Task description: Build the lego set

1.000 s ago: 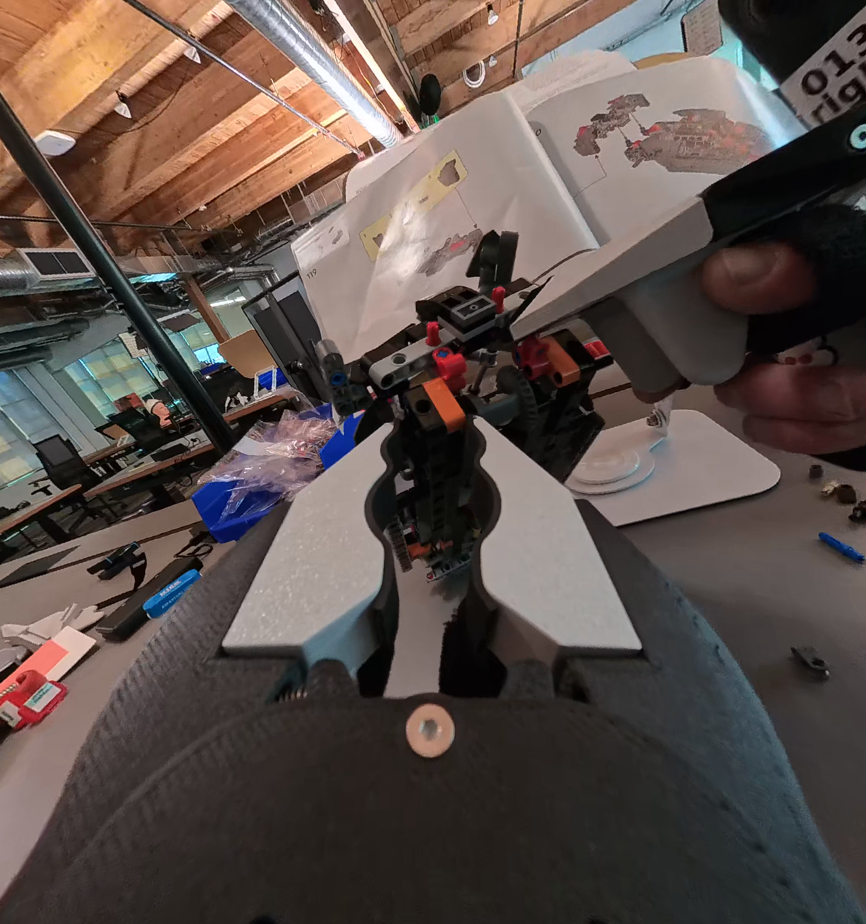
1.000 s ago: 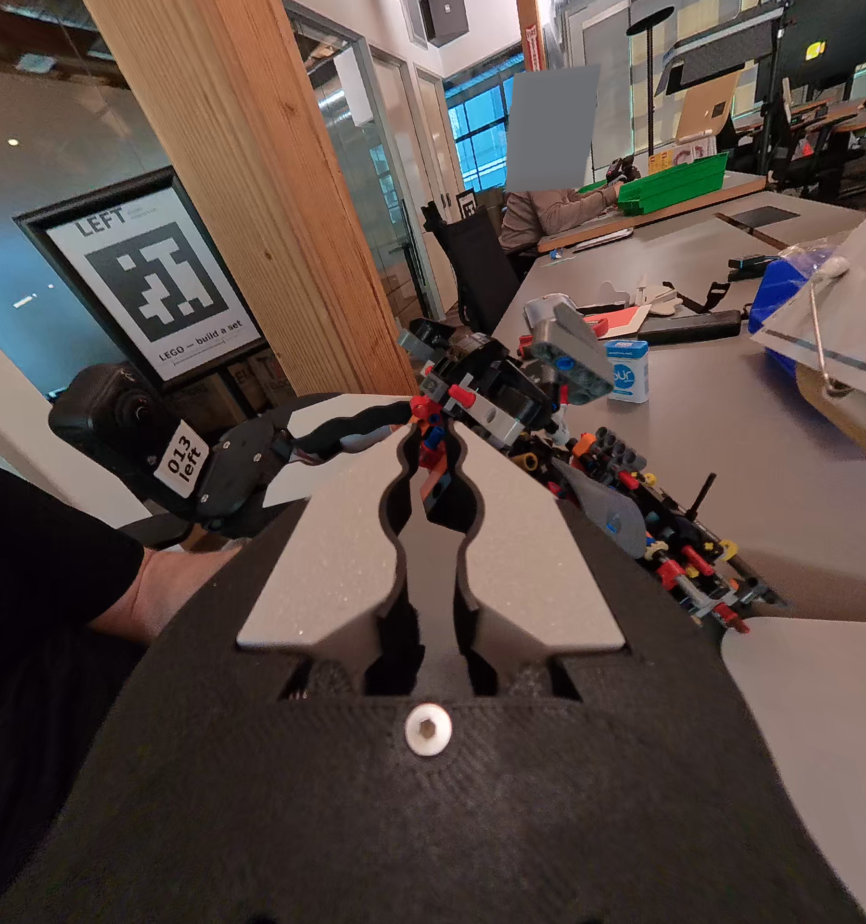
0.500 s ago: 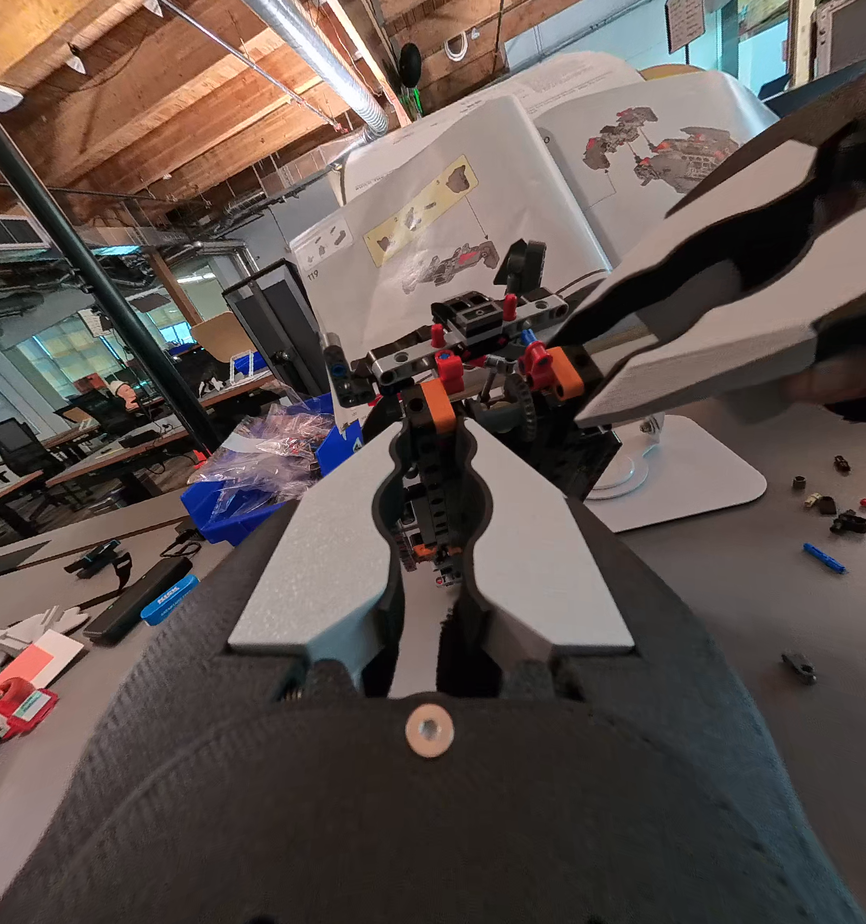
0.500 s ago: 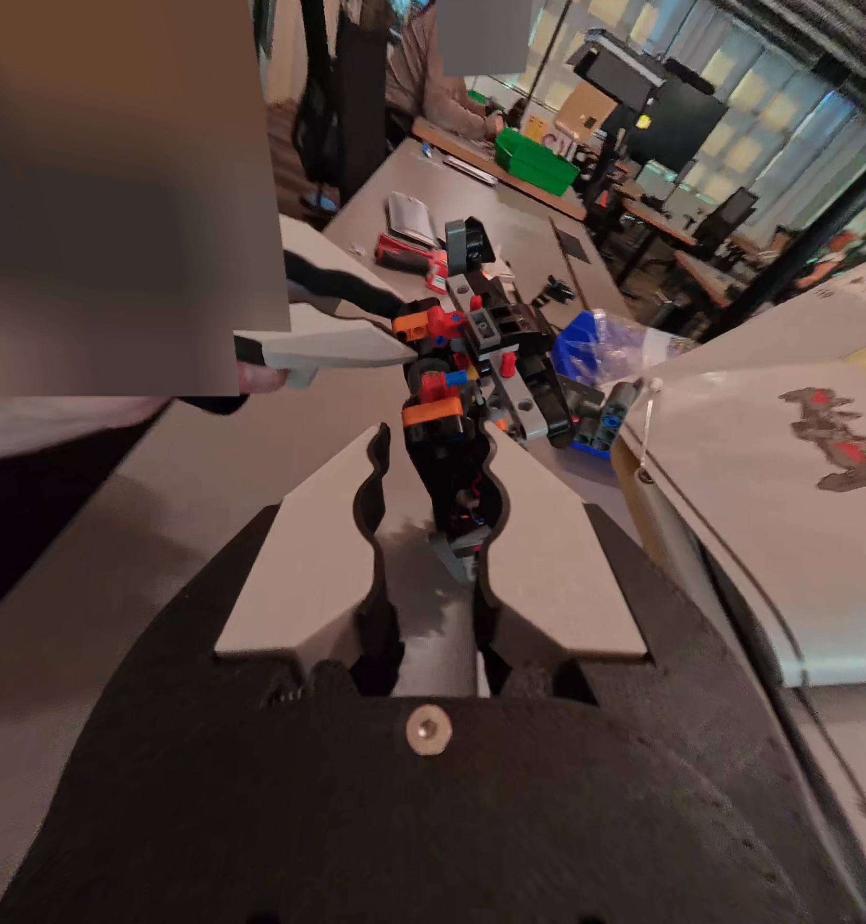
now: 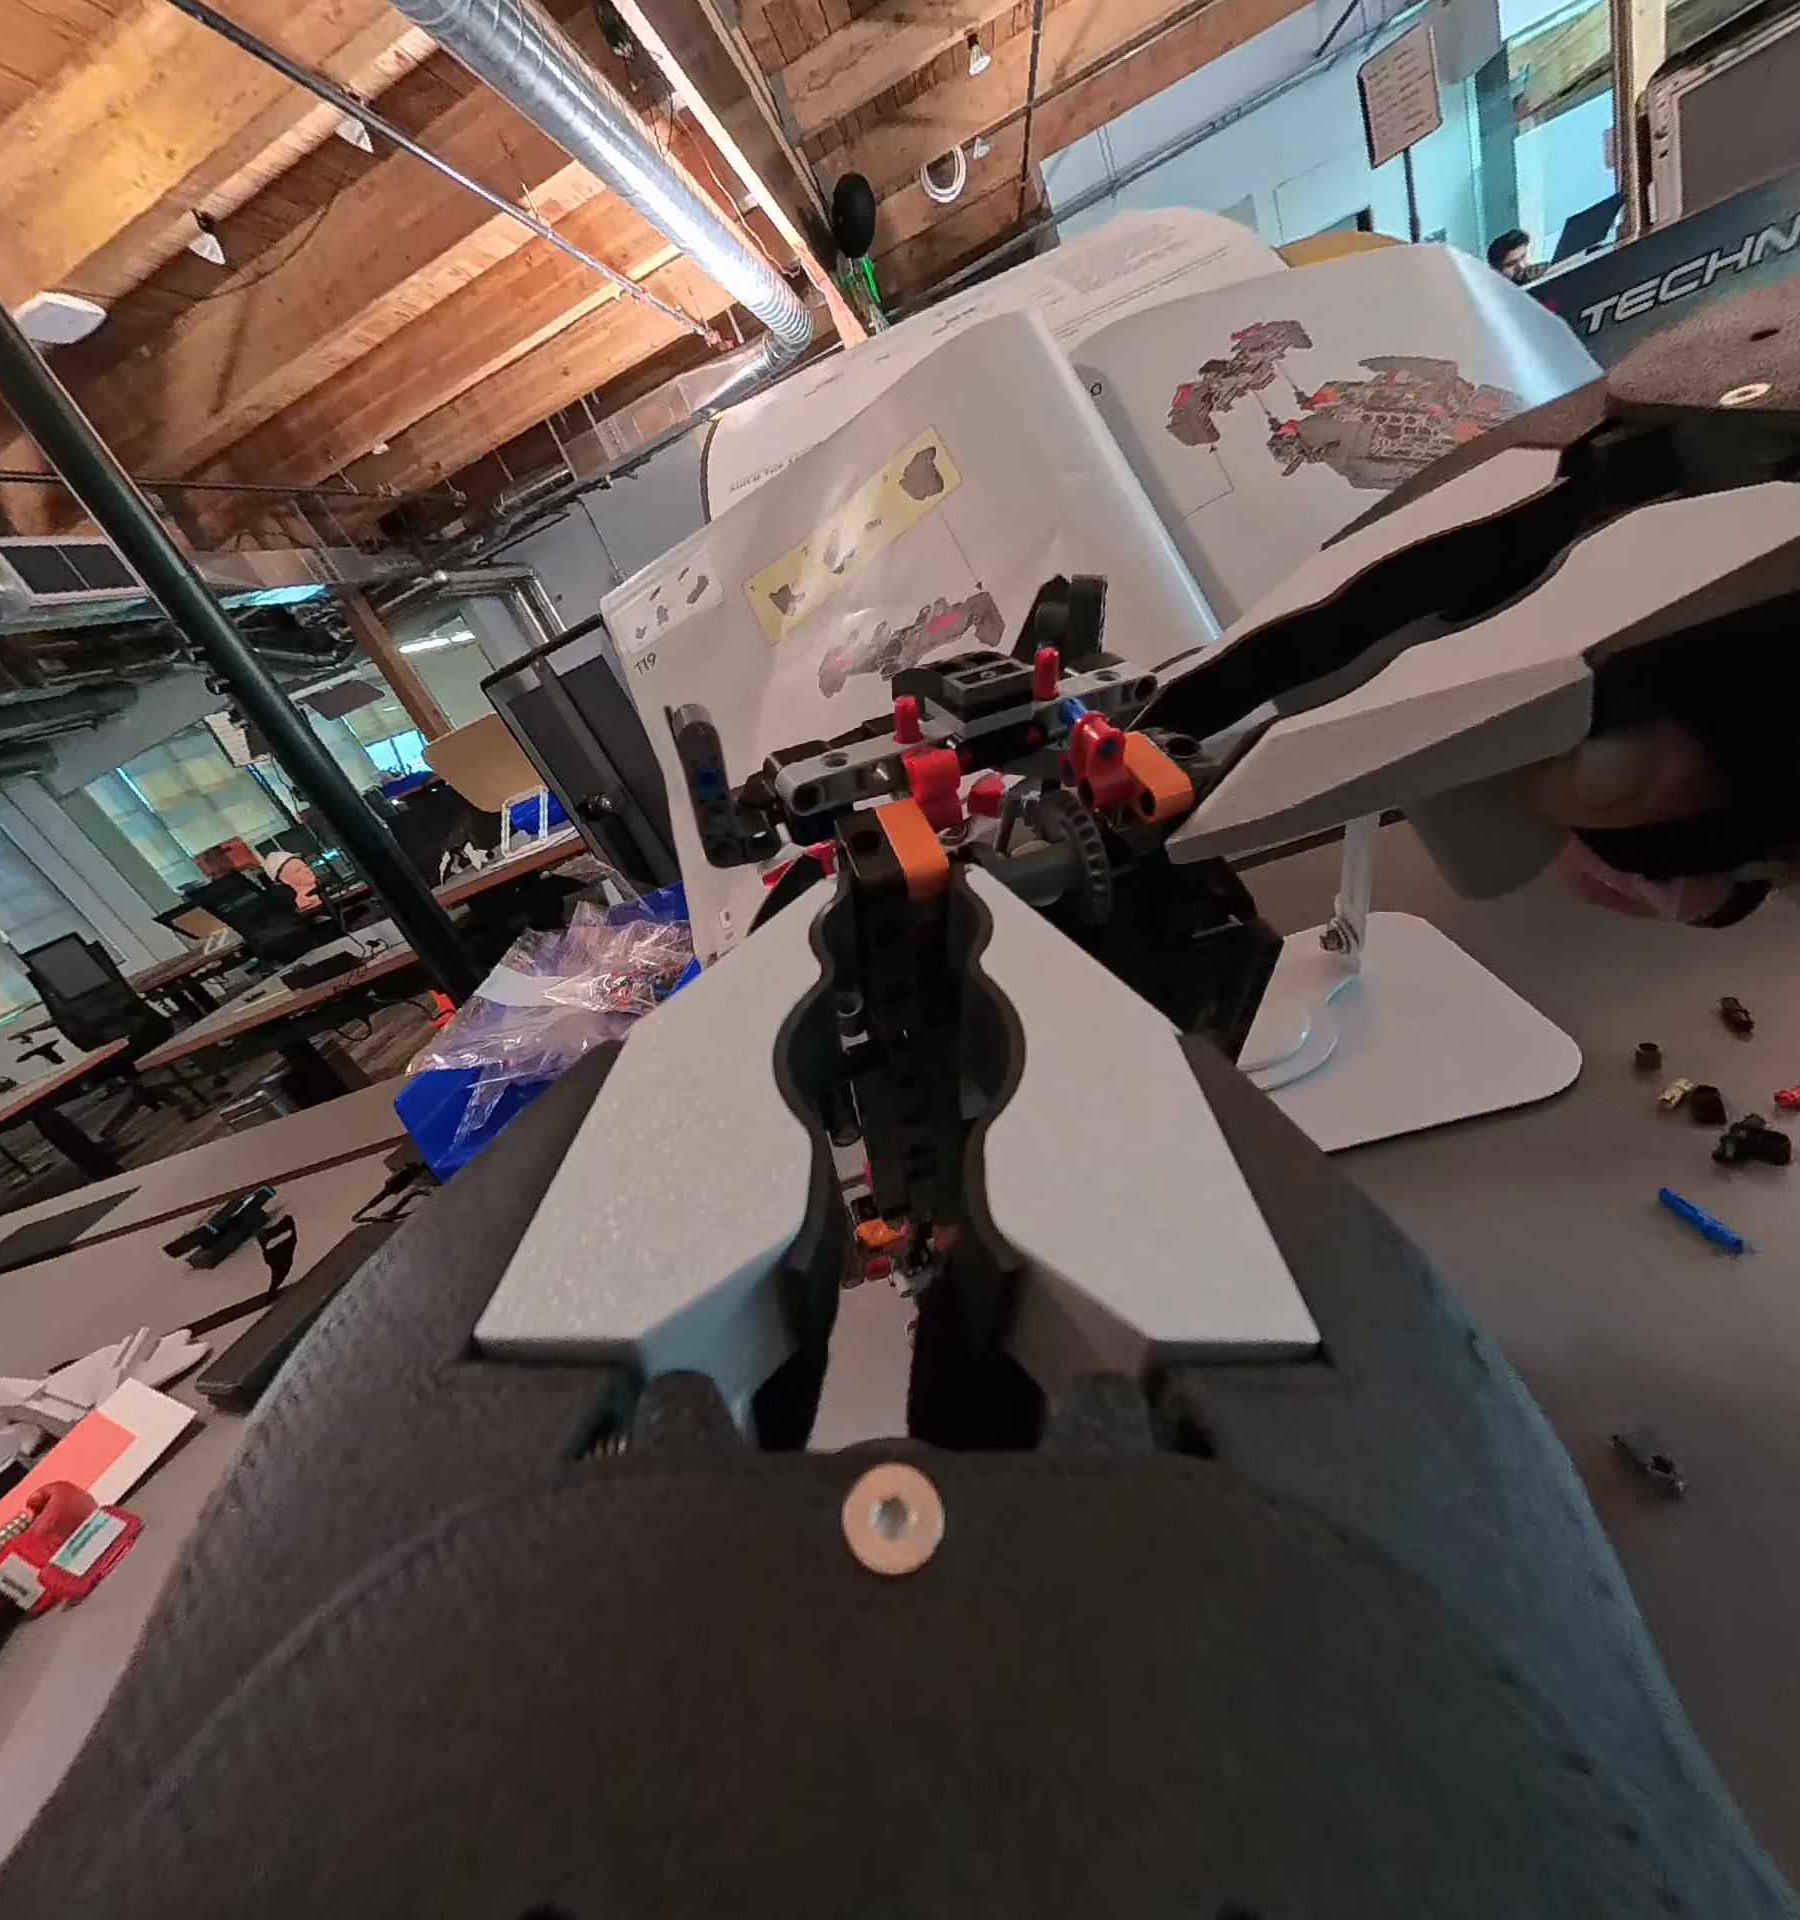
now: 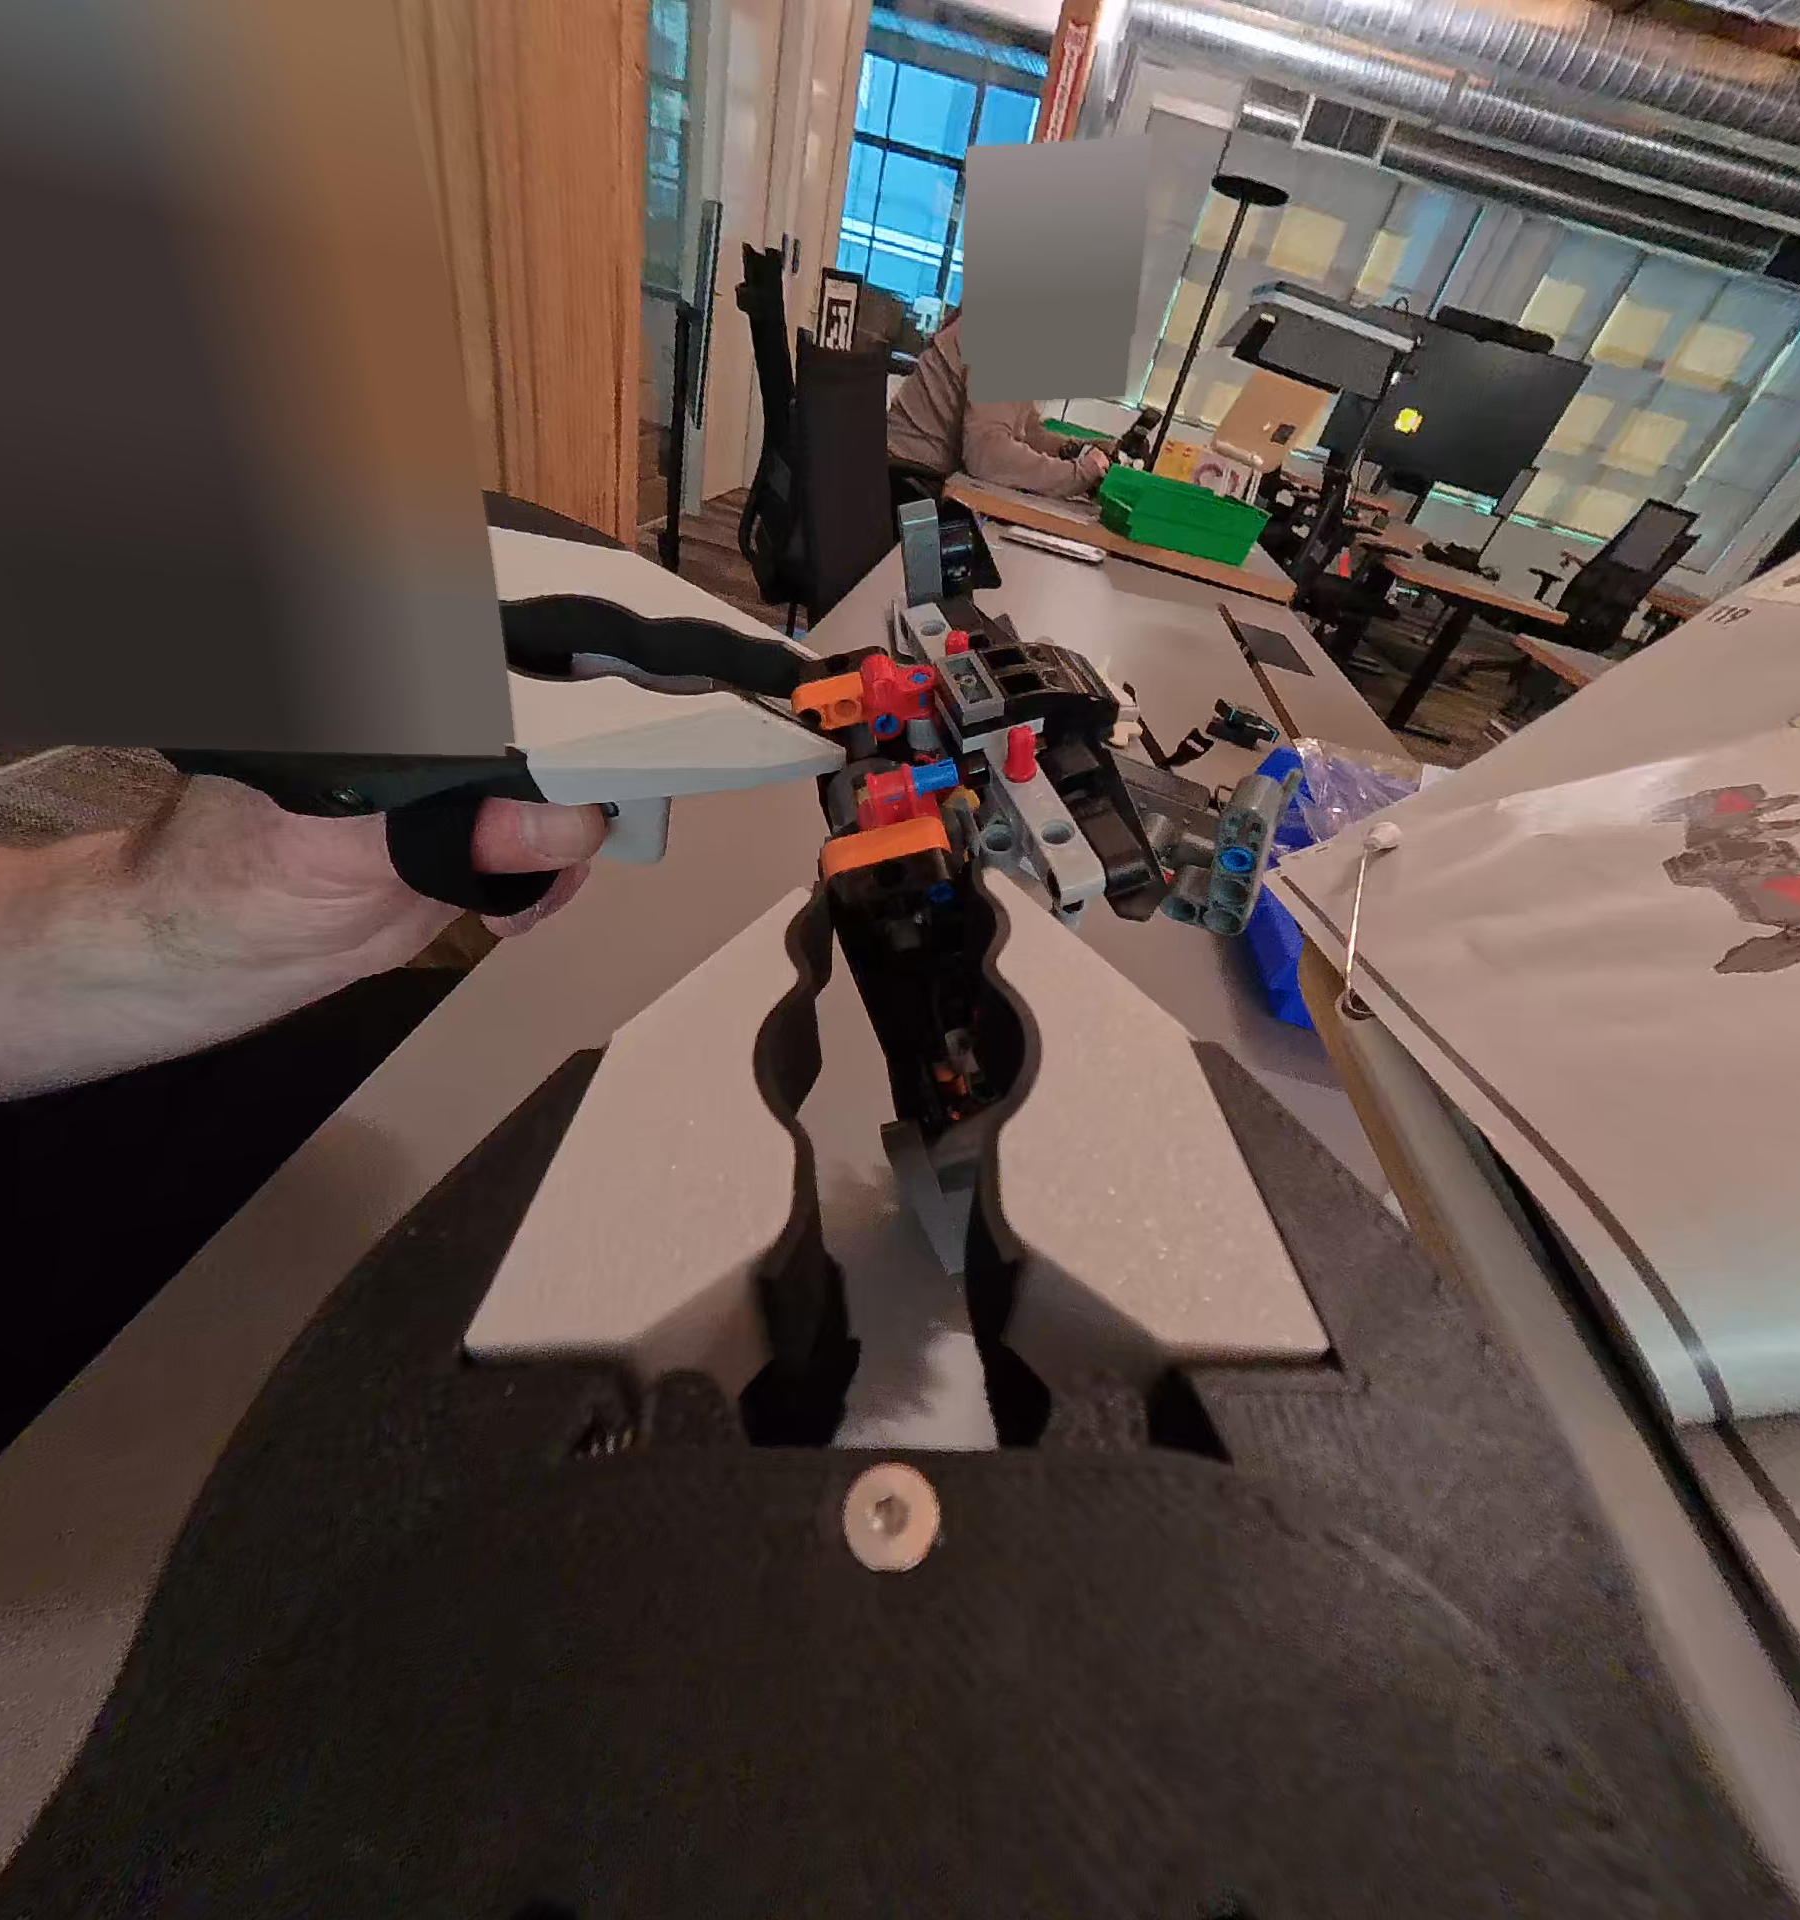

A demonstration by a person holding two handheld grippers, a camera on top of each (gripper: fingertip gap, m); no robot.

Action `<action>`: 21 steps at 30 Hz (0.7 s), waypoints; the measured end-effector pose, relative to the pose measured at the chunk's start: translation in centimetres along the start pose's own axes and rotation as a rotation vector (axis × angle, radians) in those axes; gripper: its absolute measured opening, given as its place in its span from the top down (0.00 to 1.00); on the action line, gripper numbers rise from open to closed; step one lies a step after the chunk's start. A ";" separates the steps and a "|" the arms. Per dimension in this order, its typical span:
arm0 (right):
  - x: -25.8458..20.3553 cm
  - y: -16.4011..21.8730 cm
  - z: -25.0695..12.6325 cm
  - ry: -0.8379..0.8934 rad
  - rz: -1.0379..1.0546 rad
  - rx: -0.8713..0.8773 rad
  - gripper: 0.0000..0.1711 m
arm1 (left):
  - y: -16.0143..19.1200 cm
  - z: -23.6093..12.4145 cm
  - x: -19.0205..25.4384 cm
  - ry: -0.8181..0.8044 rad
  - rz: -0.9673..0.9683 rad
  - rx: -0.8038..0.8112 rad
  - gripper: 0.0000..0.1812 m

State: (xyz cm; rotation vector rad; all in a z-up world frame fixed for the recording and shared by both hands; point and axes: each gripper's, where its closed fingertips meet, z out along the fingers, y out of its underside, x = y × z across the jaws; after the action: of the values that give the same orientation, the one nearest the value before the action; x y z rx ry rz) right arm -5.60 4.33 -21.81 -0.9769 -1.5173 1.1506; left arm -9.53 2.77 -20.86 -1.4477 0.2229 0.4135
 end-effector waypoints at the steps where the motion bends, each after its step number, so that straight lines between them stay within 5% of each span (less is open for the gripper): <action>1: 0.1 0.0 -0.1 -0.003 0.001 0.004 0.87 | 0.0 0.0 0.0 0.000 0.003 0.000 0.92; 21: 0.3 0.0 -0.7 -0.071 0.042 0.078 0.87 | -0.5 0.4 0.7 0.009 0.005 0.038 0.92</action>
State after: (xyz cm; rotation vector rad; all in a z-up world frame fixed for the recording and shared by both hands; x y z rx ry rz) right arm -4.97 4.72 -21.72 -0.9282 -1.5018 1.2770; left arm -8.75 3.23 -20.63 -1.4122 0.2408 0.4053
